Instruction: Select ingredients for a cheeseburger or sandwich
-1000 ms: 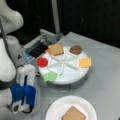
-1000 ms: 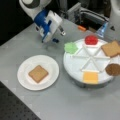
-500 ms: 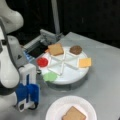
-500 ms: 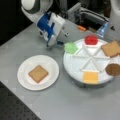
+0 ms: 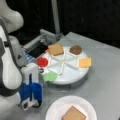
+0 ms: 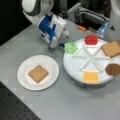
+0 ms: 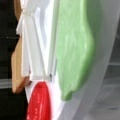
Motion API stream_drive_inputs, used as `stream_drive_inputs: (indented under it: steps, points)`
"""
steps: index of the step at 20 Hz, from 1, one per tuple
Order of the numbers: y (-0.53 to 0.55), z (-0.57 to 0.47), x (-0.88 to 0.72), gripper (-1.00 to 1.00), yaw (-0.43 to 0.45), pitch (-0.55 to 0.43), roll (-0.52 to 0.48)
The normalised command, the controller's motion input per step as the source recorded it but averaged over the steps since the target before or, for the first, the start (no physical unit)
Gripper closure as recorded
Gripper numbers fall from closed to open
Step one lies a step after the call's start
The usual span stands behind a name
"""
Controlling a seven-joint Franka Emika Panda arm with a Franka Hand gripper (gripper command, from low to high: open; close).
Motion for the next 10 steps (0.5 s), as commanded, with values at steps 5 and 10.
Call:
stream_drive_inputs:
  steps: [5, 10]
  points:
    - [0.00, -0.06, 0.13, -1.00, -0.020, -0.097, 0.281]
    - [0.01, -0.05, 0.09, -1.00, -0.031, -0.076, 0.236]
